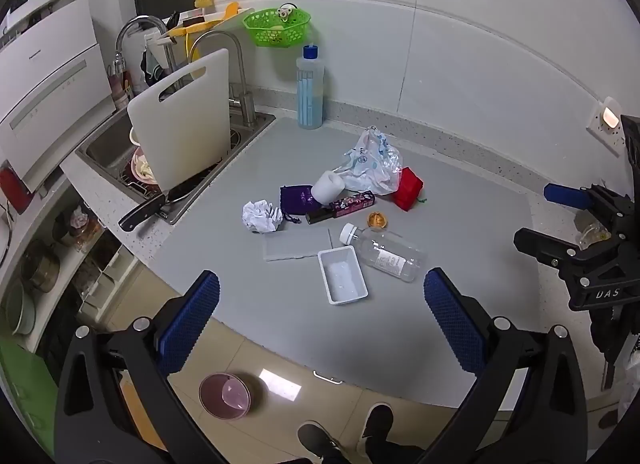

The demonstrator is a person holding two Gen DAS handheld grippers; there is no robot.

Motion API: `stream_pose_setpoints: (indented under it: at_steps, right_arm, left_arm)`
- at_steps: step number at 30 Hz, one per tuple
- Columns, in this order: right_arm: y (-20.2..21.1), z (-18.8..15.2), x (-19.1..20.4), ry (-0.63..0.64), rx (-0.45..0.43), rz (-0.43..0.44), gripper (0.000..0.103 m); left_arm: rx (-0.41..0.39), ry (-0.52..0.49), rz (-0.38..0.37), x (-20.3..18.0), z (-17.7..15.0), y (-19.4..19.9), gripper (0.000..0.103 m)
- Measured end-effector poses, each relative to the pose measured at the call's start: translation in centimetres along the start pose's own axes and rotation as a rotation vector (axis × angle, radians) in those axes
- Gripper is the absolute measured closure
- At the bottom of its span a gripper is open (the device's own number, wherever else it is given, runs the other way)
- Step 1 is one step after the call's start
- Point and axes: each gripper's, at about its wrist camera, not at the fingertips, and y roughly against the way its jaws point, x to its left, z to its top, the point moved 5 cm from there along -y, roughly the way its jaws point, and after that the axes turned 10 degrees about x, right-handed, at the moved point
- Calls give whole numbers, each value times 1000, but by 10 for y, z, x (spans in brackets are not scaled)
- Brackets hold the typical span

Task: Collect trash

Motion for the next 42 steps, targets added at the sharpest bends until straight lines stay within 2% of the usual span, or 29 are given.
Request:
stream_pose_setpoints:
  at_steps: [42]
  right_arm:
    - [0,-2,5,0,2,2,5]
  left_arm:
    - [1,5,-2,6,8,7,3]
